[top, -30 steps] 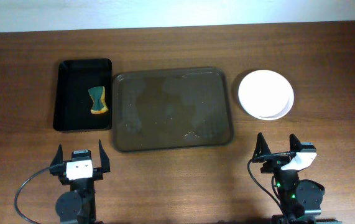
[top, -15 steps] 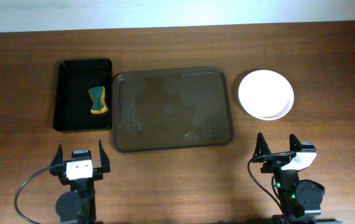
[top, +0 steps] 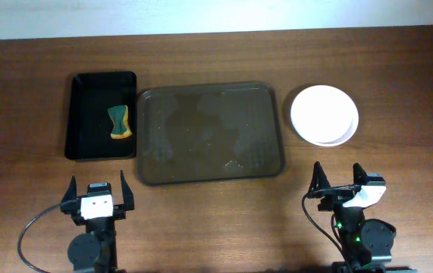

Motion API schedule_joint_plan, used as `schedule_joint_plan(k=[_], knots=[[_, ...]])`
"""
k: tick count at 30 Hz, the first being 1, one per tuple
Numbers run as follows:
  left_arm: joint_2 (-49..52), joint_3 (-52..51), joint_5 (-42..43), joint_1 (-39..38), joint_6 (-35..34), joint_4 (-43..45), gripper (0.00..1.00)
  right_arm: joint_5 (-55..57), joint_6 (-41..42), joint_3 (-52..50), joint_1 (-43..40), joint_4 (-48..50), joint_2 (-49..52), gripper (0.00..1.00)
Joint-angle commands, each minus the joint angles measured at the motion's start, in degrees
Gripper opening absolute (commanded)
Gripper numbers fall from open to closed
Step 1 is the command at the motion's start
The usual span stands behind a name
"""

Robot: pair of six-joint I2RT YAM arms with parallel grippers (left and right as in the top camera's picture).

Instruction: Clean dirty plates on tray and stack at the side

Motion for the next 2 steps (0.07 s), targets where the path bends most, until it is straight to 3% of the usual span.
schedule_joint_plan(k=[1, 2], knots=[[-0.46, -0.26, 0.76, 0.24, 0.92, -0.07, 0.99, -0.31, 0.04, -0.46, 0.46, 0.02, -0.37, 0.98], [-0.46, -0.26, 0.76, 0.24, 0.92, -0.09, 0.99, -0.31, 0.04, -0.46, 0.46, 0.02, -0.37, 0.98]])
